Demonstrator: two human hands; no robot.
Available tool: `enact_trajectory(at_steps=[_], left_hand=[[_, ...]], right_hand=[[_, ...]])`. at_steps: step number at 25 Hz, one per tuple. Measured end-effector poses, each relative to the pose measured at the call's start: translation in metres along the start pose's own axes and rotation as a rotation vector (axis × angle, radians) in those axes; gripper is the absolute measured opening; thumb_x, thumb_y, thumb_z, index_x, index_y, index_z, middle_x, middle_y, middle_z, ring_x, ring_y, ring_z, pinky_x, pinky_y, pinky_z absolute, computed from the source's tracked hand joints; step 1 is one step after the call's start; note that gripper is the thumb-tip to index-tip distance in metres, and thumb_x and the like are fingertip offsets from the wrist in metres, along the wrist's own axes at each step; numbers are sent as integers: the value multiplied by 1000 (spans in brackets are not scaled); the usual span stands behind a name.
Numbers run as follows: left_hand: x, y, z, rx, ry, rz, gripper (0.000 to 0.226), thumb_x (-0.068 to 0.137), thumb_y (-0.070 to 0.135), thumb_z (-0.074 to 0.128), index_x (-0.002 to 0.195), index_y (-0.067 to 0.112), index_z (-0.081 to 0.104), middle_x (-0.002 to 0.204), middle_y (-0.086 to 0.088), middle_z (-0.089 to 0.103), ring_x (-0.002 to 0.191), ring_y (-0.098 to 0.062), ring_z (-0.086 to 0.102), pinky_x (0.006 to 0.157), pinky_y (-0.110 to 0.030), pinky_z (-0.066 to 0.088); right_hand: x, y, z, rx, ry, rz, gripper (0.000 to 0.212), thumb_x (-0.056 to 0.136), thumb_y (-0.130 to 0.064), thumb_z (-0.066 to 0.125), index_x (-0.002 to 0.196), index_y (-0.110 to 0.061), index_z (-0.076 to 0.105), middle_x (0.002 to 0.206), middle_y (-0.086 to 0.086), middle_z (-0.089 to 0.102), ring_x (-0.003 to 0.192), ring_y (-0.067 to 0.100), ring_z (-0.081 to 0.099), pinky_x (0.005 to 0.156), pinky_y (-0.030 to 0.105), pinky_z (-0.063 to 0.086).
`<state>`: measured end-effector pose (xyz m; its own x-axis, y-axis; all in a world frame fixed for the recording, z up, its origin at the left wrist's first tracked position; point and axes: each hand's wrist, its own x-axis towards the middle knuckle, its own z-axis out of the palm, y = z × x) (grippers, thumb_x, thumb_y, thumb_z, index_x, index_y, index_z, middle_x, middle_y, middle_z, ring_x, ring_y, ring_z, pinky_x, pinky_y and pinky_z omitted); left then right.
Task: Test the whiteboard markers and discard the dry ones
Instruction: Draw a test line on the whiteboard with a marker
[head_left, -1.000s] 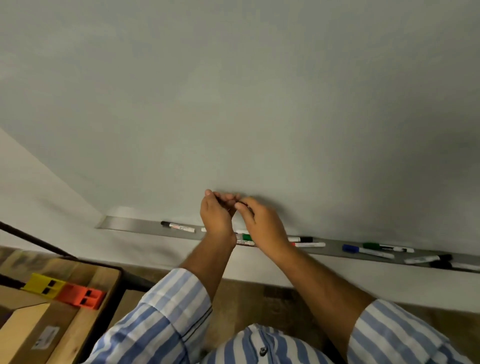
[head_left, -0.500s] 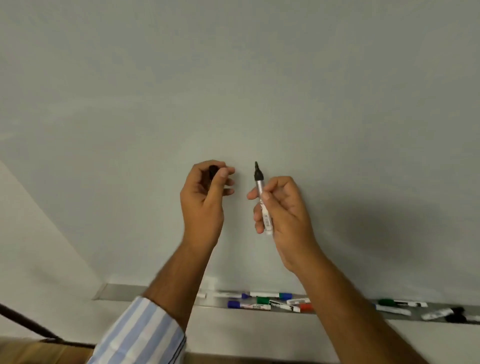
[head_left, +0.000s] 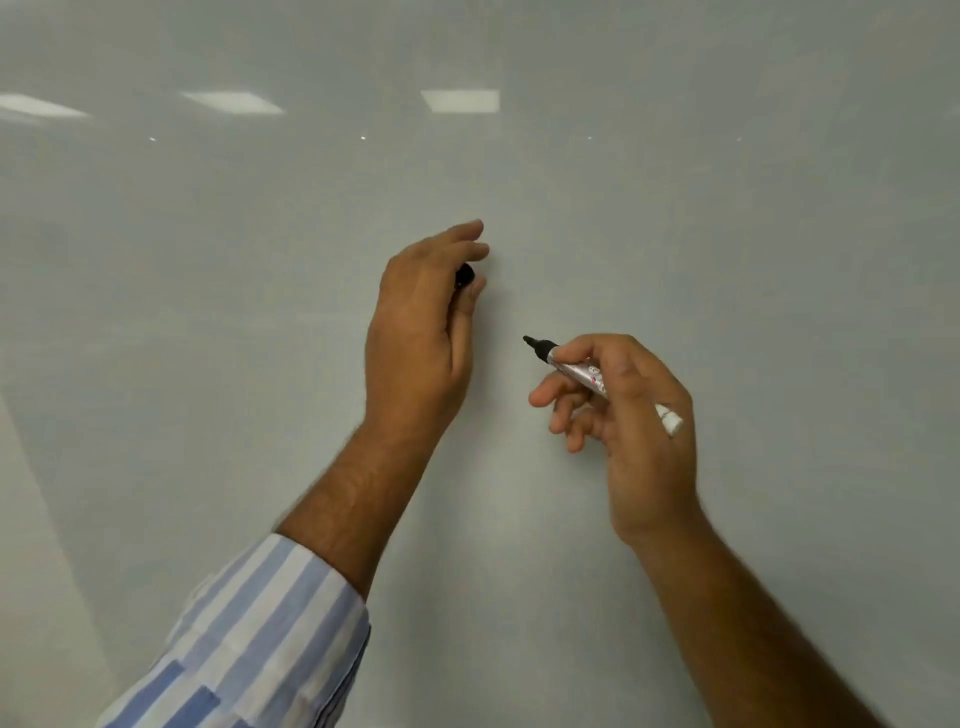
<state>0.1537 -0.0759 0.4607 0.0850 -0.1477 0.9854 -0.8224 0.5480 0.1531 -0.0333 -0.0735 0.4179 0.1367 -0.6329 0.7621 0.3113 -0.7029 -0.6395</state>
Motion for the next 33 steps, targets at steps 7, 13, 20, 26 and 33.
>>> enact_trajectory(at_steps=[7,13,20,26,33], left_hand=[[58,-38,18,275,81,163,35,112,20,49,143,13,63,158,-2,53,154,-23,39,127,-54,27],[55,-40,20,334,108,175,38,111,15,50,147,14,60,161,-1,49,157,-20,35,130,-51,24],[49,-40,24,366,93,152,41,111,15,50,152,15,55,165,-1,44,159,-20,30,131,-52,20],[45,-40,25,414,74,142,45,112,19,43,157,17,47,169,0,37,161,-20,25,131,-53,17],[36,-42,26,491,31,126,53,112,26,42,164,18,35,173,0,27,163,-20,16,133,-50,9]], right_hand=[[72,-14,-46,-637,225,-470,26,97,-19,65,119,-11,78,99,1,80,85,18,78,70,39,64],[77,-8,-59,-801,176,-615,25,93,-17,68,111,-7,82,98,0,81,80,12,75,76,24,61],[49,-5,-76,-791,121,-528,26,86,-21,60,88,-8,83,76,-8,75,61,7,67,60,11,49],[84,-23,-88,-859,321,-680,23,98,-11,66,111,1,81,88,7,76,70,18,67,72,13,48],[77,-29,-117,-940,347,-650,19,91,-8,71,104,-2,83,88,7,77,70,21,71,69,21,54]])
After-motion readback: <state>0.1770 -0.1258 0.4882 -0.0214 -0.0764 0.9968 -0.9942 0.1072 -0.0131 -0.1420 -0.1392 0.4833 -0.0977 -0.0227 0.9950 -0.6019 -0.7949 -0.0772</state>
